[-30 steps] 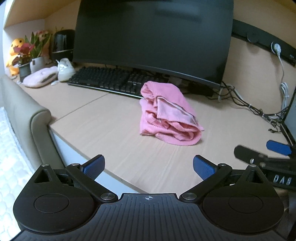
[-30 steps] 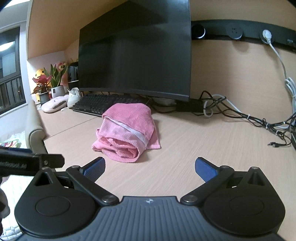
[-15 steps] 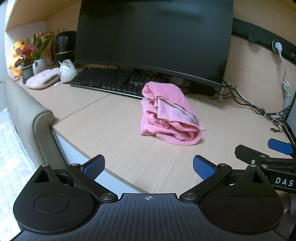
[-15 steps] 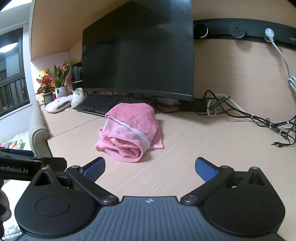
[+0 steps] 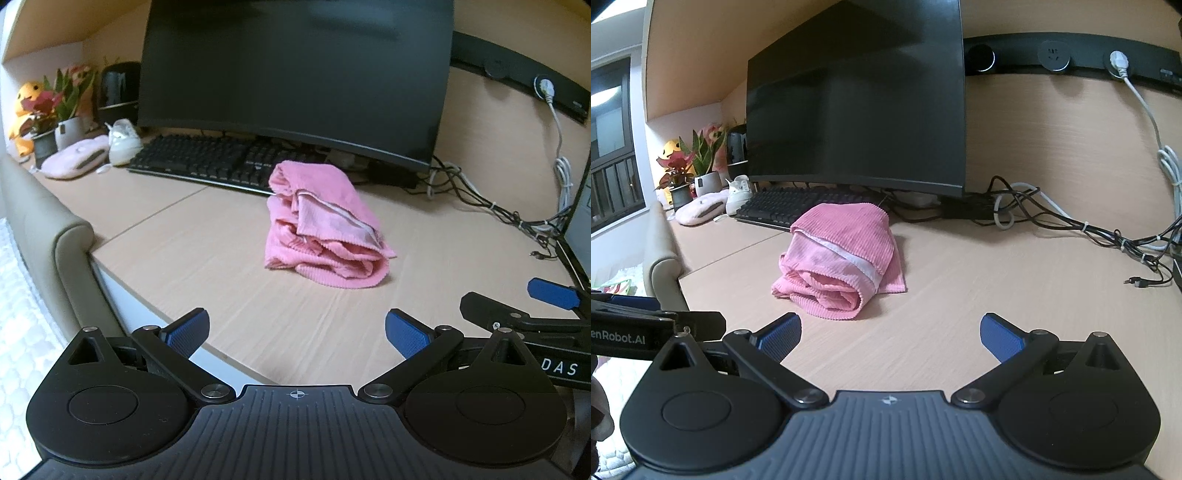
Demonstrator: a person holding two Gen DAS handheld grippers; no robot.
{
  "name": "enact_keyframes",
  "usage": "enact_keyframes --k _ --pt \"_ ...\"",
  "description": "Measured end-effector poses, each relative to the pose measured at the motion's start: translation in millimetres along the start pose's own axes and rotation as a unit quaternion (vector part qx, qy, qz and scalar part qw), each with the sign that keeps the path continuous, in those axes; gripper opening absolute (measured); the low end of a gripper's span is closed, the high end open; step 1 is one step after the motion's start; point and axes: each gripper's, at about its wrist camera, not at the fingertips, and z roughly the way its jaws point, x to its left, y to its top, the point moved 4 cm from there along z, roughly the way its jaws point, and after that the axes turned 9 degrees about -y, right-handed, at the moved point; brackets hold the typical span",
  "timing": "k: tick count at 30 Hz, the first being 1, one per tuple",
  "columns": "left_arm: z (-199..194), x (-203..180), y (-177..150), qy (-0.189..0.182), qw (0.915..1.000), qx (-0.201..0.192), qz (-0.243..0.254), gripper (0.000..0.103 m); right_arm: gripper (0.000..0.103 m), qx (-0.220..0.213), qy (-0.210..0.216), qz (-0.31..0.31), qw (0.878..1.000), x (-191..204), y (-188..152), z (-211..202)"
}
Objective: Fold clothes
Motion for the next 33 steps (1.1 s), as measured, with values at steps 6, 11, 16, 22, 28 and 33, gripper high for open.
enact_keyframes --k 6,11,16,22,28,33 --pt "0 -1 1 -0.003 1.0000 0.001 0.005 0.103 0.103 -0.001 -0.001 0.002 1.000 0 0 -2" --pt "0 2 2 -0.004 1.0000 -0.001 0.004 0.103 0.103 -0.001 -0.002 0.004 1.000 1 0 -2" --pt "-2 5 -1 0.000 1.0000 -0.001 -0.001 0.103 0.103 0.000 0.001 0.000 1.000 3 0 -3" --pt "-3 7 -4 0.003 0.9999 0.002 -0.010 0.103 0.103 0.002 0.000 0.000 1.000 4 -1 -3" --pt "-5 8 -6 0.001 1.0000 0.002 -0.009 0.103 0.103 0.007 0.000 0.005 1.000 5 -2 -2" --pt "-6 11 -6 0.003 0.9999 0.001 -0.010 0.103 0.103 0.007 0.003 0.002 1.000 9 -2 -2"
